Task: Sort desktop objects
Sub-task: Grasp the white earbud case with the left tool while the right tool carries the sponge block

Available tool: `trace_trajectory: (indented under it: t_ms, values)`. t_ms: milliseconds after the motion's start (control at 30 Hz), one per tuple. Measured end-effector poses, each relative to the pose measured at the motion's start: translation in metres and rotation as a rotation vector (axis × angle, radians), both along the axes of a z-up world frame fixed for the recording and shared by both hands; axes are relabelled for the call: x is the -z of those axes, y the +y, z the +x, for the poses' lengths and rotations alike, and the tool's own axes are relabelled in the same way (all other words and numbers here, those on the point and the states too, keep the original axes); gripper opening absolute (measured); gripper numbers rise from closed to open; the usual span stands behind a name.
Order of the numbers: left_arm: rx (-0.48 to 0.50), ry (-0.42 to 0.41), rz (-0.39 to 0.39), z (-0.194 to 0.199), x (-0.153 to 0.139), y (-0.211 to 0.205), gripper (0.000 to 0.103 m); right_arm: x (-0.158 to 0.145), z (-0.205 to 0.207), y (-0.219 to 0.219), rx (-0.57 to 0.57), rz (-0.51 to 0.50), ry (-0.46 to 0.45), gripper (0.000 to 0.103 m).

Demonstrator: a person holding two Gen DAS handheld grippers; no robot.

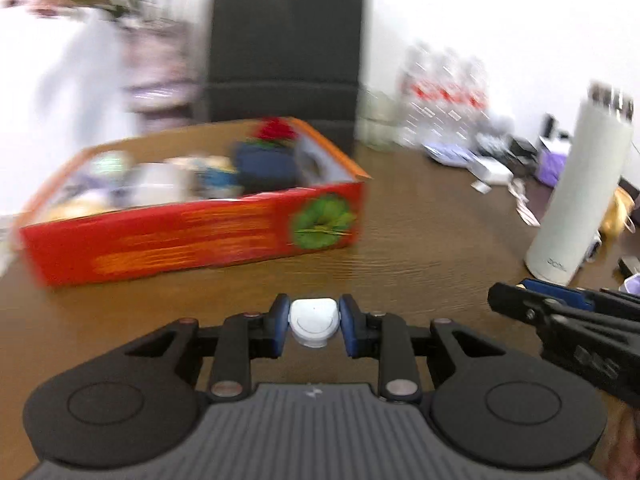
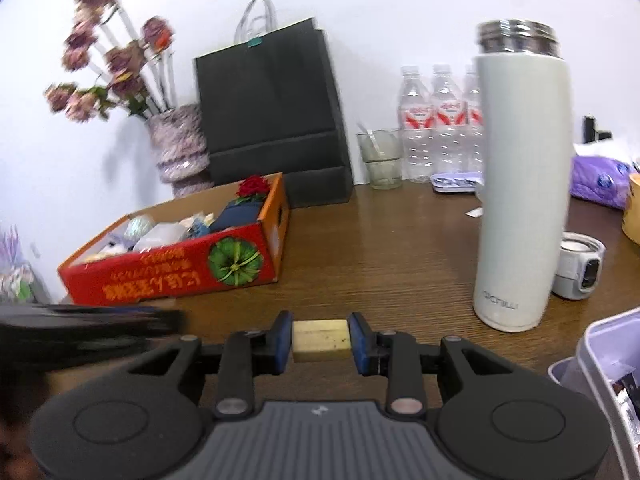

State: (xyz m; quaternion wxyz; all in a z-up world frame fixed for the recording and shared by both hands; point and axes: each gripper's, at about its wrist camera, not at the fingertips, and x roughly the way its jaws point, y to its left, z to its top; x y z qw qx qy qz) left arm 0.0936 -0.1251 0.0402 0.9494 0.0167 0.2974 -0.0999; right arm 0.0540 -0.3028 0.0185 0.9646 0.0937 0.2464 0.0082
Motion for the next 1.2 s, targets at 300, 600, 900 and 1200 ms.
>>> trace_trajectory:
  t_ms: [300,600,900,1200]
  values:
    - [-0.185,-0.163,-0.028,-0.097,-0.046,0.070,0.027,-0.028,-0.042,0.057,-0.053,0.033,-0.057,0.029]
    - [-0.211,-0.196,-0.096,-0.156,-0.052,0.094,0.027,-0.058,-0.109,0.116,-0.150,-0.043,-0.121,0.029]
    - [-0.201,-0.220,-0.093,-0.194,-0.050,0.098,0.027,-0.072,-0.154,0.128,-0.174,-0.080,-0.155,0.029]
    - [-0.166,-0.189,-0.190,-0.147,-0.072,0.116,0.027,-0.097,-0.113,0.106,-0.159,-0.021,-0.180,0.029]
